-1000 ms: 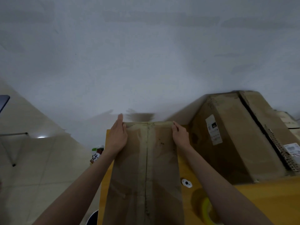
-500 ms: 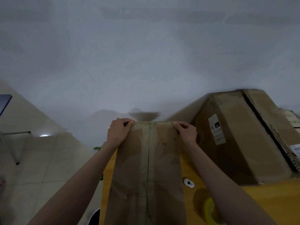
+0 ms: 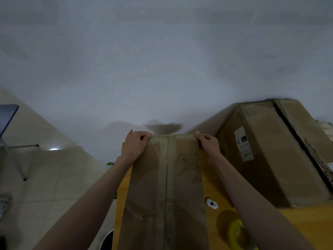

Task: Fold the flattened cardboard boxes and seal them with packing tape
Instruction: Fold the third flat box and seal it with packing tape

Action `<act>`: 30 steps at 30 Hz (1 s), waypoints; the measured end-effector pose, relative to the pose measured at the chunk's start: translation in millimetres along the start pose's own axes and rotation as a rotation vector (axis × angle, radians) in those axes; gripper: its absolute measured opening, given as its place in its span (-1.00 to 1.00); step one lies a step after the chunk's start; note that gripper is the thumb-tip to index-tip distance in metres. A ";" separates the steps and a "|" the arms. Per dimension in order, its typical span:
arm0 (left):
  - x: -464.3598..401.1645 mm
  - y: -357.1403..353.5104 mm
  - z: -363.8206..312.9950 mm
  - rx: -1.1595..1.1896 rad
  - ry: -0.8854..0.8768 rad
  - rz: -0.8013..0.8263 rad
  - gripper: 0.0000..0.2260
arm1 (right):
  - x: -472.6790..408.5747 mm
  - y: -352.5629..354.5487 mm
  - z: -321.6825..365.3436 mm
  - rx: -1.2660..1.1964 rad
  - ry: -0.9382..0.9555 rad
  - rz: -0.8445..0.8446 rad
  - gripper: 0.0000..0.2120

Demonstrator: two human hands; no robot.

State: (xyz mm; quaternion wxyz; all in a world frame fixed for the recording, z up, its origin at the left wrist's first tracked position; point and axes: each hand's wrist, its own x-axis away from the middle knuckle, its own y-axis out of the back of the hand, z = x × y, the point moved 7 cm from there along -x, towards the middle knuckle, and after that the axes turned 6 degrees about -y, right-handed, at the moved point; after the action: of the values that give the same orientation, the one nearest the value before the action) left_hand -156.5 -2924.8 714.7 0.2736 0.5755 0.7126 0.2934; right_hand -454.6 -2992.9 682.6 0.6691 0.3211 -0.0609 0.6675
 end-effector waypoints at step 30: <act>-3.2 -33.8 -43.1 -0.397 -0.248 0.192 -0.58 | 38.1 -54.5 44.5 0.758 0.606 0.017 -0.65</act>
State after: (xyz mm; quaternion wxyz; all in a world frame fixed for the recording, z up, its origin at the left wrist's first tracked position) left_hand -209.6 -2937.9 719.3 0.4377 0.6072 0.5439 0.3794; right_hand -384.4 -2977.8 718.0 0.4872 0.3329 0.3816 0.7115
